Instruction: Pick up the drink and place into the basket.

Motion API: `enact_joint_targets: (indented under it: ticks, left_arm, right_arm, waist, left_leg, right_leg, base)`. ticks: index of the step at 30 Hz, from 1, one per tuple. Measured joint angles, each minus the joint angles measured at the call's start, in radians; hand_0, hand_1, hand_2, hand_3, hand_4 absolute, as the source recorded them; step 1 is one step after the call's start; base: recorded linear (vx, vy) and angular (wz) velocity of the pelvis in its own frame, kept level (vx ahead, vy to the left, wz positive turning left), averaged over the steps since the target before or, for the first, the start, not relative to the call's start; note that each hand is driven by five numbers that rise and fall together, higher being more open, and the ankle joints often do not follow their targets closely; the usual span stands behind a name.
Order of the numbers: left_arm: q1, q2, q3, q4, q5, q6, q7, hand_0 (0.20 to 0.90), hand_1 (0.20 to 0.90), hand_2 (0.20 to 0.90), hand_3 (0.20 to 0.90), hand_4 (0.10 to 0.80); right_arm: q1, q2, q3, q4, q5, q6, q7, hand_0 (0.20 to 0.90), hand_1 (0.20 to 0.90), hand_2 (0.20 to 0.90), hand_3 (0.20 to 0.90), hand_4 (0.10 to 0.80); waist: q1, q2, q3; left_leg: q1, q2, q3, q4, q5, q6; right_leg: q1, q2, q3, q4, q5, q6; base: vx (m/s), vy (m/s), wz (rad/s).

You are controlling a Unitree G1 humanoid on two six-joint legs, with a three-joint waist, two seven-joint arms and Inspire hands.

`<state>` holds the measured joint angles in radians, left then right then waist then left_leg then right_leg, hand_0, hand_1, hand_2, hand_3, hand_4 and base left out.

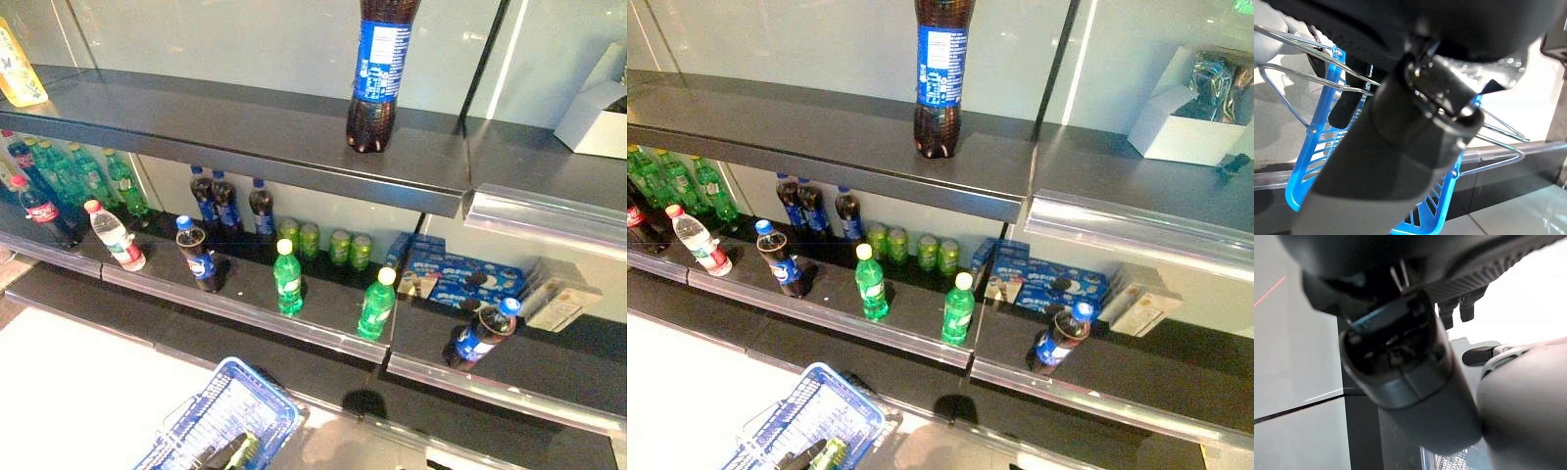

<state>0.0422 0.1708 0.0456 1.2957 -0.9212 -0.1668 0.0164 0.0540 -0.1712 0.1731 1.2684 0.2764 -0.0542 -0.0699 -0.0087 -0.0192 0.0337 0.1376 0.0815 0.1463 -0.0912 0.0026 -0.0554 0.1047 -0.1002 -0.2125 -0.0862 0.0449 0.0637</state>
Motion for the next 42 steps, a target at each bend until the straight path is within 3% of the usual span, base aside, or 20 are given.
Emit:
enact_joint_targets:
  ticks: [17, 25, 28, 33, 42]
  left_arm:
    - [0.004, 0.001, 0.000, 0.001, 0.000, 0.009, -0.004, 0.300, 0.300, 0.300, 0.200, 0.100]
    - [0.005, 0.001, 0.000, -0.001, 0.000, 0.009, -0.003, 0.300, 0.300, 0.300, 0.200, 0.100]
    - [0.011, 0.001, 0.000, -0.019, 0.001, 0.014, 0.003, 0.300, 0.300, 0.300, 0.200, 0.100]
    - [0.058, 0.001, 0.002, -0.136, 0.032, 0.049, 0.038, 0.300, 0.300, 0.300, 0.200, 0.100]
    - [0.089, -0.008, 0.021, -0.169, 0.034, 0.039, 0.037, 0.300, 0.300, 0.300, 0.200, 0.100]
  right_arm:
    - [0.009, -0.001, -0.014, 0.003, -0.003, -0.005, -0.001, 0.900, 0.900, 0.900, 0.900, 0.800]
    - [0.022, -0.011, 0.033, -0.030, -0.107, -0.089, -0.067, 0.900, 0.900, 0.900, 0.900, 0.800]
    - [0.062, -0.045, 0.115, -0.170, -0.193, -0.108, -0.130, 0.900, 0.900, 0.900, 0.900, 0.800]
    - [0.156, -0.144, 0.166, -0.722, -0.292, -0.034, -0.231, 0.900, 0.900, 0.900, 0.900, 0.800]
    - [0.226, -0.246, 0.078, -1.052, -0.435, -0.079, -0.422, 0.900, 0.900, 0.900, 0.900, 0.800]
  waist:
    - [0.004, 0.007, -0.009]
    - [0.005, 0.007, -0.008]
    - [0.004, 0.006, -0.006]
    - [-0.009, 0.001, 0.023]
    - [-0.053, -0.006, 0.030]
  left_leg:
    - [0.001, 0.000, 0.002, 0.003, 0.000, 0.000]
    - [0.001, 0.000, 0.001, 0.005, 0.000, 0.000]
    - [0.000, 0.000, 0.001, 0.004, 0.001, -0.001]
    - [-0.004, 0.003, 0.002, 0.000, 0.002, -0.003]
    - [-0.001, 0.003, 0.011, 0.005, 0.002, -0.002]
  right_leg:
    - [0.001, 0.000, 0.001, 0.000, 0.000, 0.000]
    - [0.001, 0.000, 0.001, 0.000, 0.000, 0.001]
    - [-0.001, 0.001, 0.001, 0.000, 0.000, 0.001]
    - [-0.006, 0.003, 0.001, -0.005, 0.001, 0.000]
    - [-0.012, 0.003, 0.008, 0.000, 0.001, 0.002]
  base:
    - [0.000, 0.000, 0.00]
    - [-0.008, -0.011, 0.00]
    - [-0.039, -0.048, -0.01]
    - [-0.020, -0.026, 0.00]
    - [0.016, 0.018, -0.03]
